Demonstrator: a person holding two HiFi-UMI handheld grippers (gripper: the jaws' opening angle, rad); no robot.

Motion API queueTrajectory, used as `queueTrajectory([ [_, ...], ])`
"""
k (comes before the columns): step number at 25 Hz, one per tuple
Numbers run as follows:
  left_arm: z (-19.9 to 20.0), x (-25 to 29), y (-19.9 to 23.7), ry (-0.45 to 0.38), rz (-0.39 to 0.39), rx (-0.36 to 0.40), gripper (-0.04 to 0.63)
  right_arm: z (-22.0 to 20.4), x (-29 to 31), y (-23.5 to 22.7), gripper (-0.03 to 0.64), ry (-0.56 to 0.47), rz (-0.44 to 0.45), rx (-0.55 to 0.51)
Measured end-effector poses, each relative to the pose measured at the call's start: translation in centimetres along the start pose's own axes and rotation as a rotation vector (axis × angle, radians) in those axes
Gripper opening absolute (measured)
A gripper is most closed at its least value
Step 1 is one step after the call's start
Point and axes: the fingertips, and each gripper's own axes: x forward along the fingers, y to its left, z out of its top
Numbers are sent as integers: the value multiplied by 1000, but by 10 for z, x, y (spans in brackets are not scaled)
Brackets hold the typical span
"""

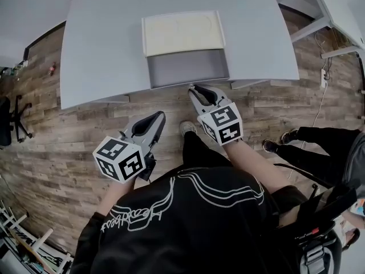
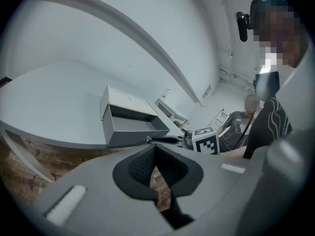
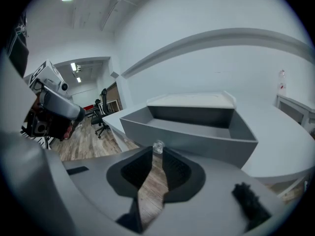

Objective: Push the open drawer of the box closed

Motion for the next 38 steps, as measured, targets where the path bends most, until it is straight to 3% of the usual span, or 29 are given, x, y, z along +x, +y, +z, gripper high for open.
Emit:
queueTrajectory([
  [20, 15, 15, 32, -21, 28, -33, 6, 46, 56, -51, 72, 84, -11, -5],
  [26, 8, 0, 38, -32, 46, -43, 6, 52, 63, -61, 72, 88, -24, -6],
  [32, -6, -33, 36, -61, 64, -51, 6, 39, 38, -49, 74, 83, -100, -69],
  [34, -7, -47, 27, -70, 54, -31, 6, 38, 19, -24, 74, 52, -49, -55],
  [38, -5, -71, -8, -112, -4, 43, 6, 47, -37, 57, 72, -83, 156, 7],
])
